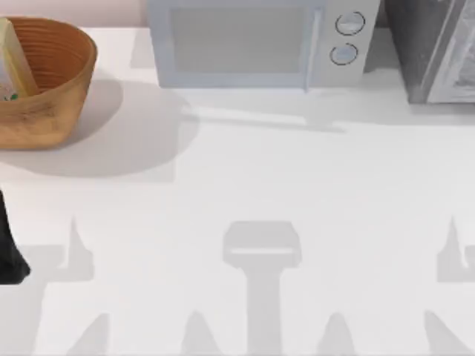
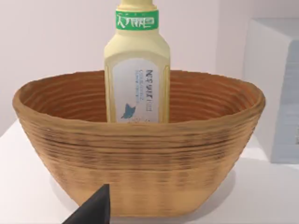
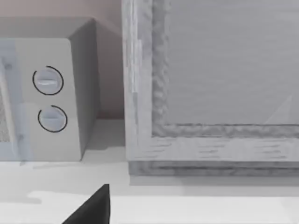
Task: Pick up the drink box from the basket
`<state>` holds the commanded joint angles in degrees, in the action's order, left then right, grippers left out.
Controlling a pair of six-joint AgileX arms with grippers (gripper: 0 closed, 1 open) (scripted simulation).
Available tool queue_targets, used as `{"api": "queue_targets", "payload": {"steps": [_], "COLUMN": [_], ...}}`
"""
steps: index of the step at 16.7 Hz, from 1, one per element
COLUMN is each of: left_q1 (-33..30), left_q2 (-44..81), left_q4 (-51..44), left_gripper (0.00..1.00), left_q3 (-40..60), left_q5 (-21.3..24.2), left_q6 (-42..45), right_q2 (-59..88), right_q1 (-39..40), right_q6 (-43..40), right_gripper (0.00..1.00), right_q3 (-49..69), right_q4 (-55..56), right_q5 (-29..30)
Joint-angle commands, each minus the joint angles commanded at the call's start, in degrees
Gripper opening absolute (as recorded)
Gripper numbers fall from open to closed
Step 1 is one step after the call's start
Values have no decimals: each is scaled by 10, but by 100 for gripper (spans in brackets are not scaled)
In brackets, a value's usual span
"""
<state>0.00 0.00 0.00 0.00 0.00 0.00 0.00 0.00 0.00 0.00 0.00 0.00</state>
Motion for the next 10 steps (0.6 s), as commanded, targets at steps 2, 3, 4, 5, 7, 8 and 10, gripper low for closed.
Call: {"api": "queue_targets", "payload": {"steps": [2, 3, 4, 5, 7, 8, 10], "left_q1": [0, 0, 1, 3, 8, 11, 18], "left_q2": [0, 6, 18, 36, 91, 127, 218], "left_q4": [0, 5, 14, 29, 74, 103, 169], "left_gripper": [100, 100, 100, 100, 100, 100, 100], "left_q3": [0, 2, 6, 13, 36, 51, 86], "left_q5": [0, 1, 3, 5, 12, 16, 25], "left_q6": [0, 1, 2, 2, 3, 3, 3], "right_q2": [0, 0, 0, 0, 0, 0, 0], "right_q1": [0, 0, 0, 0, 0, 0, 0], "right_q6": [0, 0, 0, 0, 0, 0, 0], "right_gripper": [100, 100, 100, 100, 100, 100, 100], "right_q3": [0, 0, 0, 0, 0, 0, 0], "right_q4": [0, 0, 0, 0, 0, 0, 0], "right_q5": [0, 0, 0, 0, 0, 0, 0]}}
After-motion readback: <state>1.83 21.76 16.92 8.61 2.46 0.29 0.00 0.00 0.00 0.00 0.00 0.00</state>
